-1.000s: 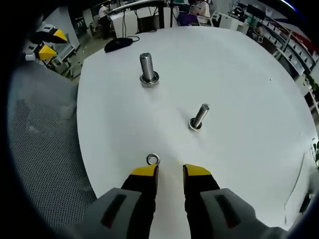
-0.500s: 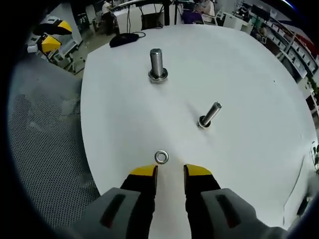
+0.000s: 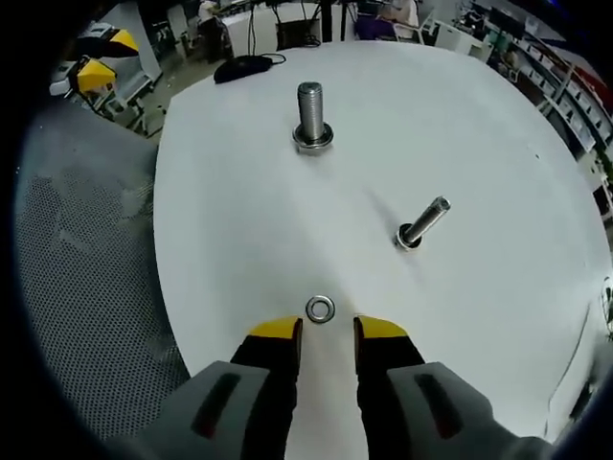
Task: Place the washer onto the threaded stud by aligning its center hole with the stud, sliding it down to the base, and recovering from edge contact or off-axis alignment until the washer reaches the visible bottom stop.
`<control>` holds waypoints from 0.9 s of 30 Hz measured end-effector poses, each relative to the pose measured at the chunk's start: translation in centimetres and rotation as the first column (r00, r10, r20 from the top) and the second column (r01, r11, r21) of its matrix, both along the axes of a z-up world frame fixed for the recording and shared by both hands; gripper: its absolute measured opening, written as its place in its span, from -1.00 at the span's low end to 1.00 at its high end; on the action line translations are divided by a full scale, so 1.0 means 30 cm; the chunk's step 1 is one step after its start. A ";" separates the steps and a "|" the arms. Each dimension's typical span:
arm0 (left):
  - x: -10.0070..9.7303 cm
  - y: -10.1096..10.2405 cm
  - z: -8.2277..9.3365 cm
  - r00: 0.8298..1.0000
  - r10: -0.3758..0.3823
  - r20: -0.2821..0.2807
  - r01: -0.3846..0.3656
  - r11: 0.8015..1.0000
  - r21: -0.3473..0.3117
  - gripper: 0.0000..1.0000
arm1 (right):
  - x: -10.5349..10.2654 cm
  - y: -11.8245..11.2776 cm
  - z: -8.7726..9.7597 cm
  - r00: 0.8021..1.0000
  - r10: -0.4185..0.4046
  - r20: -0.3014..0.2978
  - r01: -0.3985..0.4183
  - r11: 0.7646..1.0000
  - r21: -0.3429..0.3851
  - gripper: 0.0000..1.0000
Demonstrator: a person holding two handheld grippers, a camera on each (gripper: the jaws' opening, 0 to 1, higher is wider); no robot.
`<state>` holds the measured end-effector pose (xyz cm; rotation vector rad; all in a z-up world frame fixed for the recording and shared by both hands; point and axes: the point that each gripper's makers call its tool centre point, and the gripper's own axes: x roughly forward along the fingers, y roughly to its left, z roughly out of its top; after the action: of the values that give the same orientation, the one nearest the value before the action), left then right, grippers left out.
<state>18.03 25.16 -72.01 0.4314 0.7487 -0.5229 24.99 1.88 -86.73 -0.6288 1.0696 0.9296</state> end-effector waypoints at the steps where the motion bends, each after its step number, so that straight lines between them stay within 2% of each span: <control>1: -0.001 0.000 -0.001 1.000 -0.001 -0.001 0.001 1.000 0.002 -0.65 | 0.001 0.000 -0.005 1.000 0.001 -0.001 -0.001 1.000 -0.004 -0.51; 6: 0.001 0.001 -0.001 1.000 0.001 0.000 -0.001 1.000 0.000 -0.65 | 0.008 0.014 0.002 1.000 0.003 0.006 -0.003 1.000 -0.002 -0.52; 12: 0.000 0.003 -0.002 1.000 0.006 -0.003 -0.006 1.000 0.000 -0.65 | 0.012 0.014 -0.002 0.998 0.059 -0.005 -0.059 0.998 -0.020 -0.54; 18: 0.003 0.004 -0.003 1.000 0.006 -0.003 -0.006 1.000 0.001 -0.65 | 0.001 0.029 -0.002 0.987 0.160 -0.018 -0.161 0.985 -0.065 -0.58; 22: 0.000 0.005 -0.006 1.000 0.007 -0.008 -0.007 1.000 0.007 -0.65 | 0.010 0.028 -0.004 0.988 0.153 -0.035 -0.155 0.985 -0.076 -0.59; 27: -0.003 0.004 -0.009 1.000 0.000 -0.005 0.000 1.000 0.026 -0.65 | 0.007 0.031 -0.007 0.971 0.231 -0.056 -0.237 0.964 -0.125 -0.61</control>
<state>17.94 25.28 -72.30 0.4538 0.7611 -0.5149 25.21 2.80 -86.93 -0.8619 1.1151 1.0864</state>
